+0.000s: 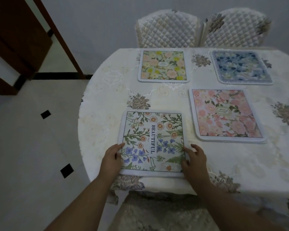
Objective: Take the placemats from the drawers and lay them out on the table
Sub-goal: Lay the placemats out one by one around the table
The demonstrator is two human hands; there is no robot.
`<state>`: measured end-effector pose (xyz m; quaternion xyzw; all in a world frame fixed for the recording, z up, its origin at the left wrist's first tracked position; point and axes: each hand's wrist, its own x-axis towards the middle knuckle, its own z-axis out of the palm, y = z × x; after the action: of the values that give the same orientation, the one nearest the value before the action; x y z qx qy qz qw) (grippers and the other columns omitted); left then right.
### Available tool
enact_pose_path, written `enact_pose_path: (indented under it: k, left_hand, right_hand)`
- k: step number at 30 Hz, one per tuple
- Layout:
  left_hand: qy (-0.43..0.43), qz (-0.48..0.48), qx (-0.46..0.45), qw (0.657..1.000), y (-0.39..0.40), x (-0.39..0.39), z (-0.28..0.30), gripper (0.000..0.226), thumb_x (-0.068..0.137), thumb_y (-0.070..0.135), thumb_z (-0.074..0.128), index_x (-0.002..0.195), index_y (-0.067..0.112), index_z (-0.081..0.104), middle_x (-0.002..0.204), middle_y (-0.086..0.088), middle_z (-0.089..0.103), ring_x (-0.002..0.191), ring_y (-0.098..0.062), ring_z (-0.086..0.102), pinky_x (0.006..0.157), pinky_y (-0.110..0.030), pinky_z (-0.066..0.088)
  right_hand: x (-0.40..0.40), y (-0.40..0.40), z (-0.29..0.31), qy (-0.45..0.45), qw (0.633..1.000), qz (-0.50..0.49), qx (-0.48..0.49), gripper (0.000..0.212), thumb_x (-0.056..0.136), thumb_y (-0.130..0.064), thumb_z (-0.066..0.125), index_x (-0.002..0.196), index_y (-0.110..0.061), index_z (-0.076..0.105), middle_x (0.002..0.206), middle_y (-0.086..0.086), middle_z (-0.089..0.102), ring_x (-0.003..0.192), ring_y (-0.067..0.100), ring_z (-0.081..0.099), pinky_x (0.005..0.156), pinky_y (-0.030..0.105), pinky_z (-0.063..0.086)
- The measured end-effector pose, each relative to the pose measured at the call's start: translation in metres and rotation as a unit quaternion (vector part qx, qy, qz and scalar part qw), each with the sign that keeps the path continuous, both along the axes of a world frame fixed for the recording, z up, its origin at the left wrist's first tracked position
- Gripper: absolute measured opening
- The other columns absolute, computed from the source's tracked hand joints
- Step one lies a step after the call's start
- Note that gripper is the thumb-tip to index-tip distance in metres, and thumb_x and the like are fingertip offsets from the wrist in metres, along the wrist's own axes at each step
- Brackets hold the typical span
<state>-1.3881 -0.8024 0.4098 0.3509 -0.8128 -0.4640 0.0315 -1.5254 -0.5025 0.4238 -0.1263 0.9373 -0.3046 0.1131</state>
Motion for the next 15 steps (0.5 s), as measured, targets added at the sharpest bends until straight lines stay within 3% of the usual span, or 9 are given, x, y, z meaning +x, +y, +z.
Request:
enact_pose_path:
  k: [2, 4, 8, 12, 15]
  left_hand:
    - [0.004, 0.004, -0.004, 1.000, 0.000, 0.000, 0.000, 0.043, 0.104, 0.007, 0.045, 0.131, 0.035, 0.064, 0.142, -0.001, 0.054, 0.130, -0.020, 0.053, 0.111, -0.047, 0.046]
    - [0.007, 0.005, -0.009, 1.000, 0.002, -0.001, 0.000, 0.043, 0.104, 0.005, 0.045, 0.131, 0.032, 0.064, 0.142, -0.001, 0.054, 0.130, -0.019, 0.052, 0.113, -0.045, 0.044]
    - [0.007, -0.002, -0.016, 1.000, 0.005, -0.001, -0.001, 0.045, 0.104, 0.003, 0.043, 0.135, 0.030, 0.063, 0.144, -0.002, 0.051, 0.132, -0.016, 0.049, 0.116, -0.040, 0.041]
    - [0.025, 0.011, 0.005, 1.000, 0.008, 0.002, -0.002, 0.044, 0.105, 0.005, 0.043, 0.136, 0.030, 0.063, 0.145, 0.000, 0.051, 0.130, -0.012, 0.050, 0.112, -0.027, 0.042]
    - [0.035, 0.014, 0.014, 0.999, 0.008, 0.003, -0.005, 0.044, 0.105, 0.007, 0.043, 0.135, 0.033, 0.064, 0.146, 0.001, 0.051, 0.132, -0.014, 0.050, 0.114, -0.037, 0.043]
  right_hand:
    - [0.004, -0.011, 0.004, 0.078, 0.994, 0.035, 0.068, 0.060, 0.073, -0.004, 0.072, 0.131, -0.017, 0.062, 0.147, 0.014, 0.045, 0.130, 0.037, 0.042, 0.107, 0.049, 0.040]
    - [0.012, -0.030, 0.007, 0.102, 0.987, 0.097, 0.081, 0.069, 0.071, -0.005, 0.071, 0.138, -0.016, 0.057, 0.154, 0.011, 0.042, 0.141, 0.034, 0.036, 0.116, 0.049, 0.034]
    - [0.033, -0.063, -0.012, 0.072, 0.967, 0.226, 0.098, 0.064, 0.101, -0.034, 0.039, 0.160, -0.019, 0.016, 0.168, 0.001, 0.002, 0.155, 0.019, -0.007, 0.126, 0.042, 0.005]
    - [0.040, -0.057, -0.029, 0.083, 0.957, 0.234, 0.152, 0.067, 0.105, -0.054, 0.021, 0.160, -0.022, 0.000, 0.168, -0.002, -0.005, 0.154, 0.017, -0.012, 0.122, 0.042, 0.002]
    - [0.035, -0.039, -0.026, 0.075, 0.959, 0.215, 0.167, 0.070, 0.104, -0.059, 0.016, 0.158, -0.026, -0.015, 0.165, -0.007, -0.021, 0.151, 0.012, -0.024, 0.123, 0.039, -0.006]
